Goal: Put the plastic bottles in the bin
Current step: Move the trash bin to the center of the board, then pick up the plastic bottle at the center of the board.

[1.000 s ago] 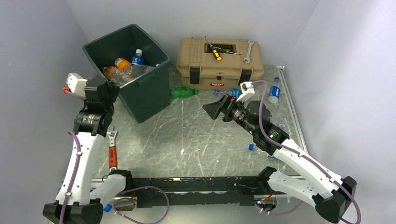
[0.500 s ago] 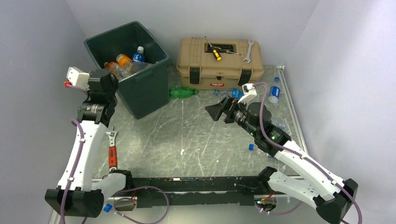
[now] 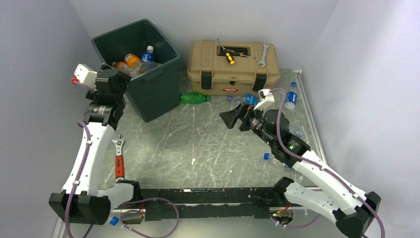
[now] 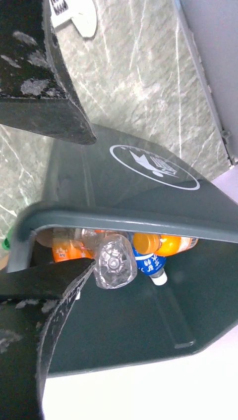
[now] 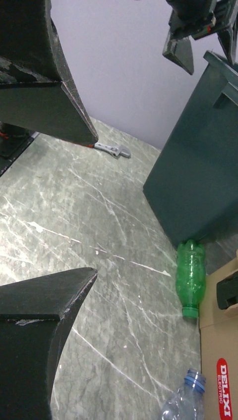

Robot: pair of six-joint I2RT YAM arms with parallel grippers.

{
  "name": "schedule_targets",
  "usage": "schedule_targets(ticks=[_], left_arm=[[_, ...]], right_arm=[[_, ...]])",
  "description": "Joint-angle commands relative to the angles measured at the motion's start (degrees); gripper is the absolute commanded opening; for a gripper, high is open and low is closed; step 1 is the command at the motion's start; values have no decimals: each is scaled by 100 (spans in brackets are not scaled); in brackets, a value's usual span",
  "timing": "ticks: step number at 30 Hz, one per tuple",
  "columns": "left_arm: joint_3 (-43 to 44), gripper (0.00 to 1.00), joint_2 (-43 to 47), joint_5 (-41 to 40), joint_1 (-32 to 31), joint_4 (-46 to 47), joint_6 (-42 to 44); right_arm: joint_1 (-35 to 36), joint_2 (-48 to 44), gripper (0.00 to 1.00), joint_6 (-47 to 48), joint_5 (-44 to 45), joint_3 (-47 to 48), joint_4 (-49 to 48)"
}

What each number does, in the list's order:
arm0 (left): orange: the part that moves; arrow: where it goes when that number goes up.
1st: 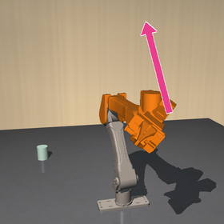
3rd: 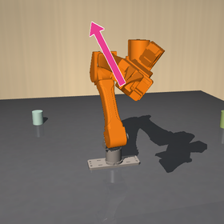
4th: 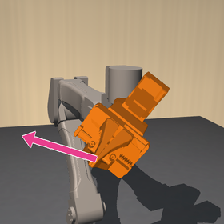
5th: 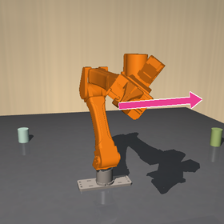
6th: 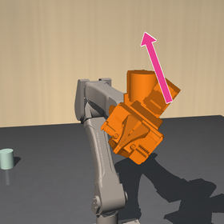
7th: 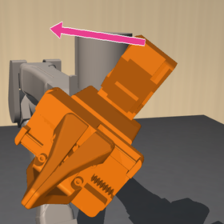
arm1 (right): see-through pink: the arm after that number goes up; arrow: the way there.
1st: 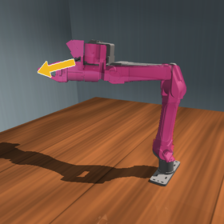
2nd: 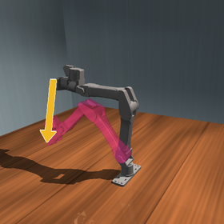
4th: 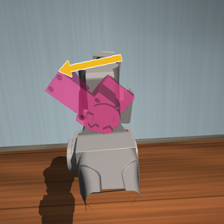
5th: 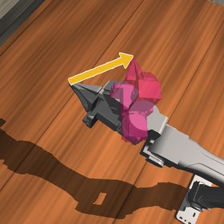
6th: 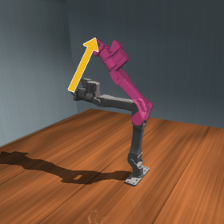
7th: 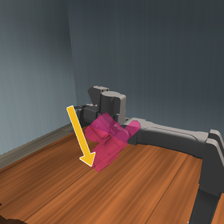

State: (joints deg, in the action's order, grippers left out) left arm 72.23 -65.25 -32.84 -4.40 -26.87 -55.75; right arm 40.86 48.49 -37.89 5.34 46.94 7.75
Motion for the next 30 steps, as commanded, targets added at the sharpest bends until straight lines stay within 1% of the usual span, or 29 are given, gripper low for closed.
schedule_targets(ticks=[1, 4, 6, 9, 12, 15, 20, 23, 25, 26, 28, 30], left_arm=[[264, 95, 619, -110, 19, -429, 698], [503, 99, 974, 87, 19, -978, 1254], [488, 99, 1327, 477, 19, -1086, 1843], [146, 98, 1871, 1698, 19, -850, 2885], [-220, 95, 2294, 2833, 19, -714, 3650], [-671, 95, 2596, 3500, 19, -647, 4149], [-1269, 92, 3053, 4030, 19, -633, 4268], [-1621, 90, 3301, 4430, 12, -457, 4166], [-1843, 90, 3416, 4614, -3, -349, 4054], [-1969, 90, 3475, 4680, -12, -287, 3996], [-2196, 89, 3596, 4775, -17, -153, 3902], [-2364, 89, 3696, 4805, -17, -78, 3845]], right_arm=[[-8, -142, 100, 162, 26, 13, -18], [-8, -158, 100, 243, -65, -78, -44], [-8, -130, 100, 304, -118, -199, -107], [-8, 9, 100, 326, -98, -469, -289], [-8, 267, 100, 251, 63, -768, -617], [-8, 597, 100, 181, 288, -1029, -1189], [-43, 1400, 100, -123, 1175, -1228, -2063], [-316, 1946, 100, -637, 1665, -1289, -2543], [-741, 2330, 100, -1170, 1893, -1305, -2729], [-1010, 2536, 100, -1518, 1890, -1316, -2813], [-1797, 2919, 100, -2119, 1671, -1340, -3017], [-2249, 3209, 100, -2389, 1694, -1300, -3207]])
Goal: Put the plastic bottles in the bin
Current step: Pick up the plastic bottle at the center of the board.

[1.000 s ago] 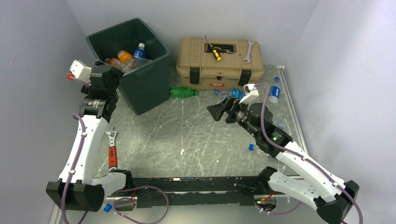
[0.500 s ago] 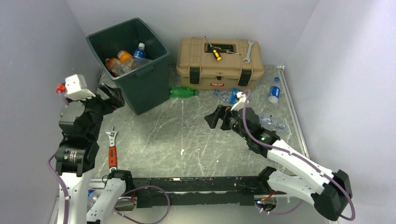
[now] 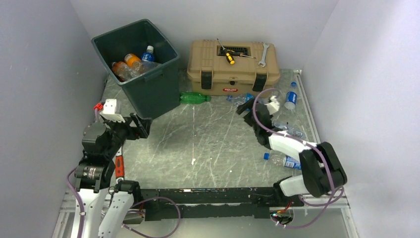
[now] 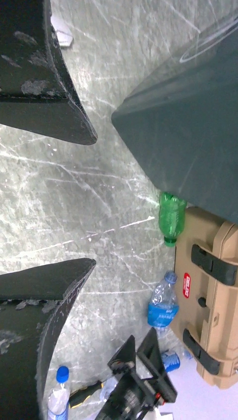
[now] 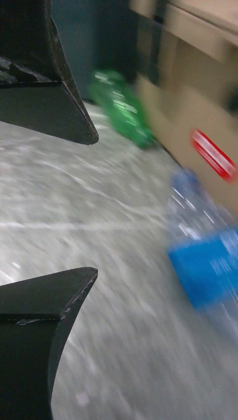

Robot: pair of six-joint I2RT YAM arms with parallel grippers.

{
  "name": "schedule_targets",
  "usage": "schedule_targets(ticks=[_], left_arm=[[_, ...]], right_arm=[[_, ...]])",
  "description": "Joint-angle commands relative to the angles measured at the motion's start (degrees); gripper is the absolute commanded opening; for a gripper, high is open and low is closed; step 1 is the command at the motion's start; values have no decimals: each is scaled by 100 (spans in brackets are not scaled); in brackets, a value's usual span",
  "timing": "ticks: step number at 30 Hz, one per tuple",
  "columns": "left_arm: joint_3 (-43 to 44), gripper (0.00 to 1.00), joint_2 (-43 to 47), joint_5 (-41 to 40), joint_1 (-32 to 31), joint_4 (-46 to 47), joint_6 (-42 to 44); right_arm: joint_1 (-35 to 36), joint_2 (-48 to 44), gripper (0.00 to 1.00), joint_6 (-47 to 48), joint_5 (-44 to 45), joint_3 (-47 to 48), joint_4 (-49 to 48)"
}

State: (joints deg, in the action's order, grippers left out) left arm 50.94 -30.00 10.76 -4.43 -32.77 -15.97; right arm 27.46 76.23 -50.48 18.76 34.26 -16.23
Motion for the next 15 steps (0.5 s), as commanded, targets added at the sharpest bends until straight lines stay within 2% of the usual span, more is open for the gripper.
schedule_targets(ticks=[1, 6, 12, 15], left_arm=[[-312, 89, 226, 438, -22, 531, -173], [-753, 90, 411, 432, -84, 620, -159], [-753, 90, 449, 470, -146, 544, -133], [-761, 90, 467, 483, -155, 493, -140]], right_arm=[[-1095, 558, 100, -1175, 357, 15, -891], [-1651, 1108, 100, -1262, 310, 459, -681], [-1981, 2006, 100, -1525, 152, 941, -293], [-2056, 2255, 97, -1639, 149, 930, -444]])
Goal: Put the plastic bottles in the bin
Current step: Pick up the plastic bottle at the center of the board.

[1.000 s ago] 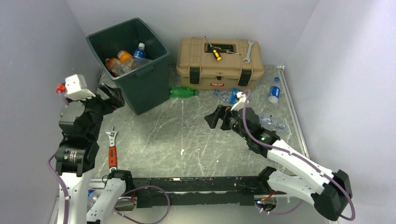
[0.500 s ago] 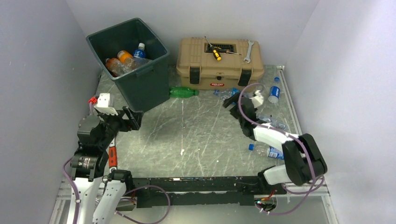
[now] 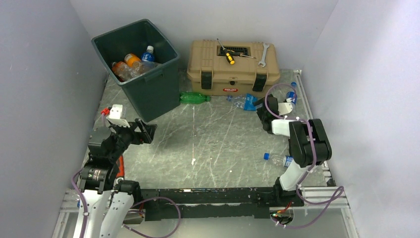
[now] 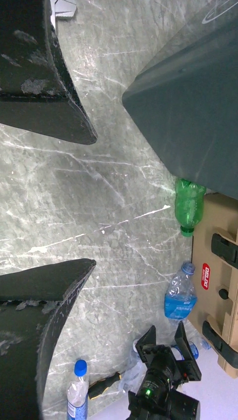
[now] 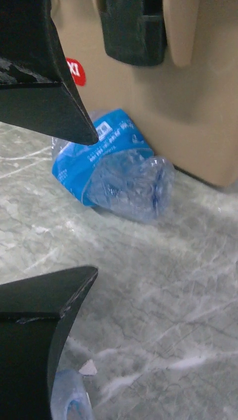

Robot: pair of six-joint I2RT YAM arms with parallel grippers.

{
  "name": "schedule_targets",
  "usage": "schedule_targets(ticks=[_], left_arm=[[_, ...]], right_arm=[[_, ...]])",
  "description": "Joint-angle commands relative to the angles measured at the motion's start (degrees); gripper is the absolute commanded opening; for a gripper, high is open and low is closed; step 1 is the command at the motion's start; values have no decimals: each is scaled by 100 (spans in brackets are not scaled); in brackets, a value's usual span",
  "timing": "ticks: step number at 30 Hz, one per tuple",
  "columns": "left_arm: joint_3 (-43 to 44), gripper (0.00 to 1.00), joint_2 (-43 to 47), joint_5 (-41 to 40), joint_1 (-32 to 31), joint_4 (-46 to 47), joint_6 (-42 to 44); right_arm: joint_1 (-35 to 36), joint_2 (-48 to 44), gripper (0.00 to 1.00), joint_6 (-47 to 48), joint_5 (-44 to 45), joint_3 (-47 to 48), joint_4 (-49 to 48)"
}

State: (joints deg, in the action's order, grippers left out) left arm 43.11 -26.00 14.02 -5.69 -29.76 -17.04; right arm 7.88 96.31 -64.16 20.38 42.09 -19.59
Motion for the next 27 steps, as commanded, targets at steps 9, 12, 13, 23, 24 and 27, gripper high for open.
schedule_targets(ticks=[9, 12, 13, 23, 24, 27], left_arm=[[22, 91, 16, 9, -28, 182, -2], [13, 91, 25, 13, -28, 176, -6], [13, 91, 25, 14, -30, 173, -2], [4, 91, 16, -50, -28, 159, -10], [11, 91, 16, -63, -28, 146, -13], [17, 91, 6, -104, -28, 131, -3]], right_arm=[[-242, 762, 89, -587, -98, 73, -562], [-246, 930, 84, -573, -241, 110, -672], [-250, 968, 80, -576, -297, 92, -734], [-235, 919, 37, -429, -520, -173, -1184], [-242, 890, 31, -437, -541, -204, -1213], [-236, 702, 21, -429, -620, -344, -1314]])
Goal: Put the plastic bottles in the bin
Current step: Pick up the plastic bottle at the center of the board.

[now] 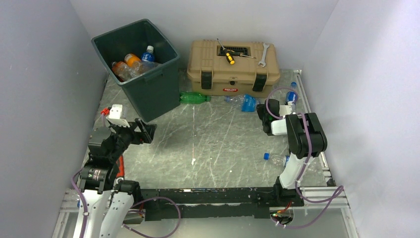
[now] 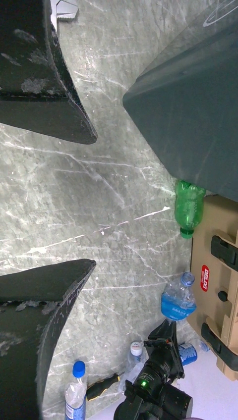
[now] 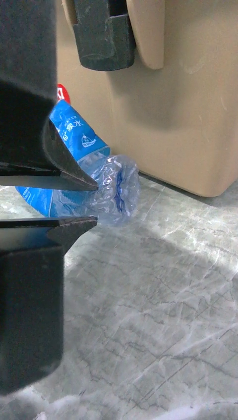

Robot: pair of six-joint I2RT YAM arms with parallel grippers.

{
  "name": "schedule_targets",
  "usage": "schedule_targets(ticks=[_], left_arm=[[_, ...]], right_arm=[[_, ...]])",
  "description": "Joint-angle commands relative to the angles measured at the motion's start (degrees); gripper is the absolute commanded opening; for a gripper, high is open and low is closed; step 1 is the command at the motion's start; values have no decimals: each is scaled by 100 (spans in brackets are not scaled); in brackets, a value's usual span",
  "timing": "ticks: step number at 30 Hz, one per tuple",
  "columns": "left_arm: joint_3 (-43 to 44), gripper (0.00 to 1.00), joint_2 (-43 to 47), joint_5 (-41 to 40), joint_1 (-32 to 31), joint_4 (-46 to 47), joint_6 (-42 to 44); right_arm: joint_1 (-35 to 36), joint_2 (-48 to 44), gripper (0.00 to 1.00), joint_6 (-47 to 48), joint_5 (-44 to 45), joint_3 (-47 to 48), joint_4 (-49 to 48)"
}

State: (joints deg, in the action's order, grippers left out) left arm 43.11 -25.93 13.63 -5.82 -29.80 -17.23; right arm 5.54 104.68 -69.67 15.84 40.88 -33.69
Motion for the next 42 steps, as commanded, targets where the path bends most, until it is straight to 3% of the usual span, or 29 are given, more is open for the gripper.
schedule_targets(ticks=[1, 8, 16, 20, 23, 25, 28, 32, 34, 36, 39, 42], left_arm=[[21, 91, -1, -74, -15, 123, 12], [30, 90, -4, -130, -15, 120, -22], [39, 90, -42, 119, -15, 193, -158], [-121, 92, -135, 654, -15, 698, -772], [-724, 97, -66, 1521, -15, 2186, -1886], [-1342, 98, -15, 2019, -20, 3936, -2858], [-1987, 100, -282, 2038, -24, 6267, -4080], [-2045, 99, -1264, 2386, -154, 8335, -4479], [-1723, 99, -1844, 2742, -524, 8941, -4179], [-1189, 98, -2161, 2738, -1317, 8186, -3071], [-512, 99, -2126, 1476, -3010, 6060, -539], [-548, 99, -2190, 522, -3836, 6158, 668]], right_arm=[[-1, -234, 19, 123, -180, -272, 118], [53, -1648, 0, 237, -357, -769, 554], [841, -4090, 0, 211, -317, -1689, 1534], [1177, -5223, 0, -9, -730, -2185, 1397], [1186, -5845, 0, -85, -1476, -2437, 1070], [1190, -6140, 0, -155, -1944, -2529, 968], [1186, -6425, 0, -694, -2457, -2870, 399], [1186, -6354, 0, -1548, -2859, -3316, -840], [1186, -6243, 0, -1970, -2931, -3484, -1396], [1186, -6187, 0, -2383, -2888, -3648, -1829], [1186, -6354, 0, -2837, -2676, -3796, -1807], [1186, -6852, 0, -3025, -2361, -3760, -1042]])
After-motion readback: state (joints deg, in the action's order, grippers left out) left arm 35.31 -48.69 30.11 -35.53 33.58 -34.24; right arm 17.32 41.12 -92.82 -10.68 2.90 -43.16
